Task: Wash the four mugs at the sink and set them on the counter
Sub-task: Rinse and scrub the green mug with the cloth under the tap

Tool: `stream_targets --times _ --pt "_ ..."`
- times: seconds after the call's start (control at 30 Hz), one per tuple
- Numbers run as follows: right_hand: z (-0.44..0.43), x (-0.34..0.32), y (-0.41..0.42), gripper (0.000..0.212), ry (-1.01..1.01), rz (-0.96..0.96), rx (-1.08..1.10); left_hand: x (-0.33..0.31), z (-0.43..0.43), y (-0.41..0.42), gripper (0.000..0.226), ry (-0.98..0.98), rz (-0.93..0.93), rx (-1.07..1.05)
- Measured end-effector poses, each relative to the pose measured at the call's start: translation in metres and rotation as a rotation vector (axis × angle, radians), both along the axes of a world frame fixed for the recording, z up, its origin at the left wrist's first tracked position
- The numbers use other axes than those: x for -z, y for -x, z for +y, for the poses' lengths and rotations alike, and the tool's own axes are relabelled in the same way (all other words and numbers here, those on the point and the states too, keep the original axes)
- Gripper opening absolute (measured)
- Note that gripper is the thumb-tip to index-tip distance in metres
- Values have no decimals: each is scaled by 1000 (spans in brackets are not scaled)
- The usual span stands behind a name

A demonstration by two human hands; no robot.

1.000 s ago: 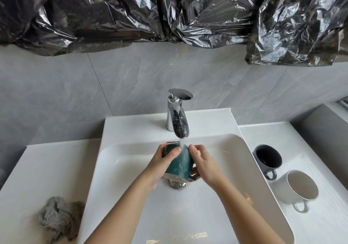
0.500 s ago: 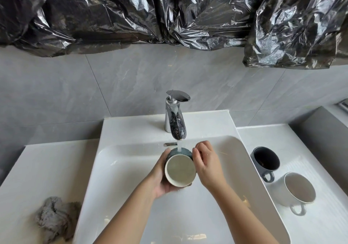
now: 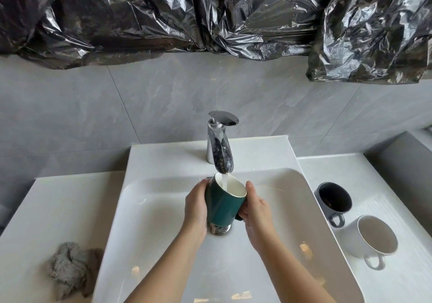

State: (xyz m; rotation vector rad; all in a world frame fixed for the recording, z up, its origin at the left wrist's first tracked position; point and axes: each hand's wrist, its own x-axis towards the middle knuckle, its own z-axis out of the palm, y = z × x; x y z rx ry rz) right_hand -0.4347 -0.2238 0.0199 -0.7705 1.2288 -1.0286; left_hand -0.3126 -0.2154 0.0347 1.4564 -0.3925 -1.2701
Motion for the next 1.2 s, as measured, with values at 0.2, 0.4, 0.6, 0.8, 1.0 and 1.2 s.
stream_targets --times 0.2,0.4,0.6,0.8,1.0,1.2 --pt "7 -7 6 59 -33 -98 -169 0 3 -3 33 108 -628 24" --pt "9 -9 -3 45 -107 -173 -111 -4 2 10 47 13 -1174 221" --pt "4 -2 11 46 -255 -241 -17 -7 -36 -10 63 -357 -441 451" --pt "7 -5 2 47 -284 -252 44 -16 -5 22 45 -87 -1124 325" --pt "7 -6 4 49 -326 -314 20 -12 -42 -16 60 -341 -302 448" --pt "11 -6 -2 46 -383 -520 156 0 -3 18 19 269 -626 -16"
